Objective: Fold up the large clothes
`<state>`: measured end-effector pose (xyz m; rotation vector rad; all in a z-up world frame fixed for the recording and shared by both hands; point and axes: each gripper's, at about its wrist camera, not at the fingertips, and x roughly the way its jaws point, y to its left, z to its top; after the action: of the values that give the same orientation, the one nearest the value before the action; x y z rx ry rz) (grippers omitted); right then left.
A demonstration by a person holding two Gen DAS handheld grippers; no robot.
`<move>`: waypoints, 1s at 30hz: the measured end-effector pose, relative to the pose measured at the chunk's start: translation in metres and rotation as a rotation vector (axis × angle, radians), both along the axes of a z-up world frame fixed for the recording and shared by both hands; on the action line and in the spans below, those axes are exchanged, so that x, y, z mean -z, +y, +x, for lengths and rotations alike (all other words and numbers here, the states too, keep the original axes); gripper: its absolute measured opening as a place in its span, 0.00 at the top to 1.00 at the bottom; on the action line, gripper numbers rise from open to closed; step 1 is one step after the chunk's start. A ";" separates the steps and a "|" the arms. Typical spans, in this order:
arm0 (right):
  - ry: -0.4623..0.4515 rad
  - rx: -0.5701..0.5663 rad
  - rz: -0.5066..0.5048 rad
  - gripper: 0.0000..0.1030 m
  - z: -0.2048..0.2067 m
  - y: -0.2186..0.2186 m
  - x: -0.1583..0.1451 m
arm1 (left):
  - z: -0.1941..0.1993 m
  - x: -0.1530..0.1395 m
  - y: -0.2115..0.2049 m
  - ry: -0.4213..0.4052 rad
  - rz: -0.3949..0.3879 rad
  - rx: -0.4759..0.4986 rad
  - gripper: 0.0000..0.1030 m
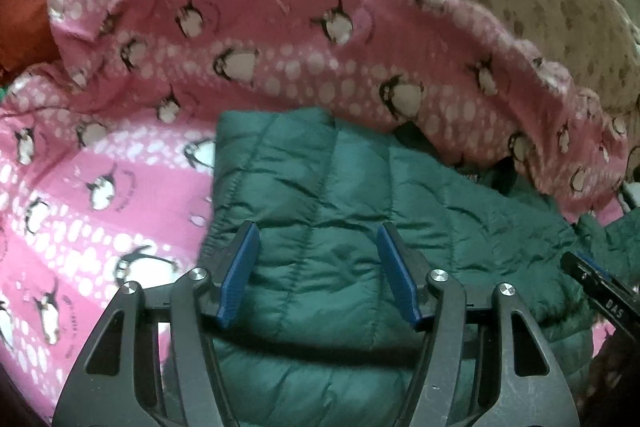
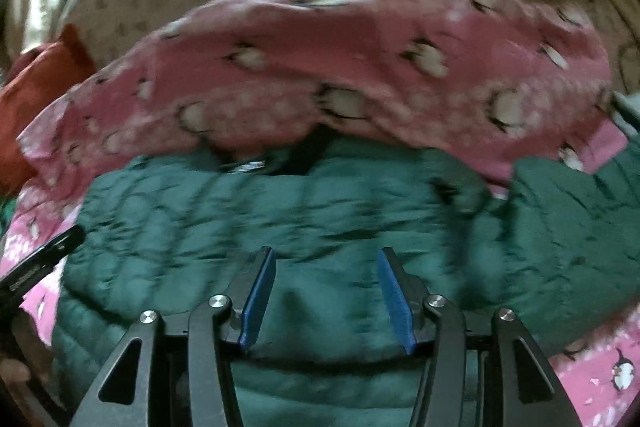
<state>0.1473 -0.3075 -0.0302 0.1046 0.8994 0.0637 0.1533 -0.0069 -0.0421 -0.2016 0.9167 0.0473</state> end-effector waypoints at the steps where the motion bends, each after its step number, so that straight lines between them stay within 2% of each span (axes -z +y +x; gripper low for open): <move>1: 0.011 0.014 0.000 0.51 0.003 -0.005 0.003 | 0.002 0.005 -0.001 0.015 0.008 -0.003 0.40; 4: 0.045 0.044 0.001 0.51 0.013 -0.018 0.019 | 0.004 0.016 -0.004 0.017 0.033 -0.001 0.39; 6: 0.071 0.038 -0.005 0.50 0.019 -0.019 0.032 | 0.003 0.019 -0.009 0.003 0.044 0.019 0.29; 8: 0.073 0.036 -0.014 0.48 0.022 -0.017 0.039 | 0.003 0.020 -0.013 0.000 0.066 0.027 0.28; 12: 0.058 0.039 -0.014 0.48 0.015 -0.015 0.029 | 0.004 0.022 -0.013 -0.001 0.073 0.029 0.27; 15: 0.004 0.031 0.020 0.48 -0.001 -0.016 0.011 | 0.003 0.023 -0.011 -0.003 0.061 0.028 0.27; 17: -0.013 0.017 0.025 0.43 -0.010 -0.014 0.004 | 0.003 0.023 -0.011 -0.005 0.063 0.028 0.26; 19: -0.003 -0.011 0.014 0.28 -0.016 -0.008 0.006 | 0.003 0.023 -0.011 -0.008 0.068 0.031 0.25; 22: 0.054 -0.040 -0.045 0.27 -0.013 0.002 0.023 | 0.003 0.024 -0.013 -0.015 0.075 0.037 0.22; 25: 0.052 -0.036 -0.071 0.27 -0.015 0.006 0.031 | 0.002 0.024 -0.014 -0.016 0.078 0.037 0.22; 30: 0.044 -0.014 -0.005 0.27 -0.026 -0.002 0.016 | -0.011 0.011 -0.015 -0.014 0.070 0.041 0.22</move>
<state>0.1216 -0.3100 -0.0460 0.0949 0.9444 0.0724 0.1428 -0.0223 -0.0532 -0.1182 0.9036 0.0399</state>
